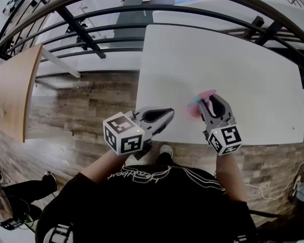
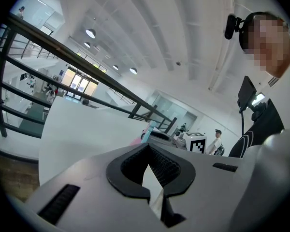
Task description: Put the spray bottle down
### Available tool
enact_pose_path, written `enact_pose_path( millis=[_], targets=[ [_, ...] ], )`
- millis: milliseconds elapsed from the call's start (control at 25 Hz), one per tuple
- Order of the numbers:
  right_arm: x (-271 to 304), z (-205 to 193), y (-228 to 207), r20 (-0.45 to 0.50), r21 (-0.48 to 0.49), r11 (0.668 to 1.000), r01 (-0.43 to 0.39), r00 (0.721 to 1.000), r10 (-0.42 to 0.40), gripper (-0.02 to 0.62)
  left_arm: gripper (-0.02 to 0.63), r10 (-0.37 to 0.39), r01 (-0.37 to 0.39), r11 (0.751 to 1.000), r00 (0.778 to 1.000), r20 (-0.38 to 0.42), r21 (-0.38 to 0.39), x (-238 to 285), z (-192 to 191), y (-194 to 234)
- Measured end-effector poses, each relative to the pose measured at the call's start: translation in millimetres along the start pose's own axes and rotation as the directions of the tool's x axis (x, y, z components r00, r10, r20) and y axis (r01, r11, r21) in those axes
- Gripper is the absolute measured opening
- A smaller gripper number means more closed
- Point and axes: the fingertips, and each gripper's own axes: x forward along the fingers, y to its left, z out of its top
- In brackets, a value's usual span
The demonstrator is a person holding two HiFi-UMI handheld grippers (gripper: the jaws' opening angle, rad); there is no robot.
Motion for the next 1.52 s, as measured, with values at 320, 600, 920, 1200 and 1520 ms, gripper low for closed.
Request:
enact_pose_path(
  millis=[320, 600, 920, 1200, 1520],
  targets=[
    [0, -4, 1, 0.012, -0.014, 1.000, -0.006, 1.000, 0.007, 0.137, 0.003, 0.028, -0.028, 0.999, 1.000, 0.013, -0.020, -6, 0, 12],
    [-8, -11, 4, -0.001, -0.013, 1.000, 0.025, 1.000, -0.025, 0.137, 0.003, 0.021, -0.021, 0.999, 1.000, 0.013, -0.031, -12, -6, 7],
    [-16, -15, 10, -0.004, 0.004, 0.998, 0.055, 0.998, -0.055, 0.137, 0.003, 0.012, -0.012, 0.999, 1.000, 0.004, -0.053, -28, -17, -2],
    [-47, -11, 19, -0.003, 0.022, 0.993, 0.115, 0.993, -0.114, 0.138, 0.003, 0.011, -0.011, 0.999, 1.000, -0.002, -0.045, -49, -30, -22],
    [-114, 31, 112, 0.031, 0.032, 0.998, 0.055, 0.998, -0.056, 0.137, 0.003, -0.058, 0.057, 0.998, 0.998, 0.005, 0.025, -90, -36, -88]
  ],
)
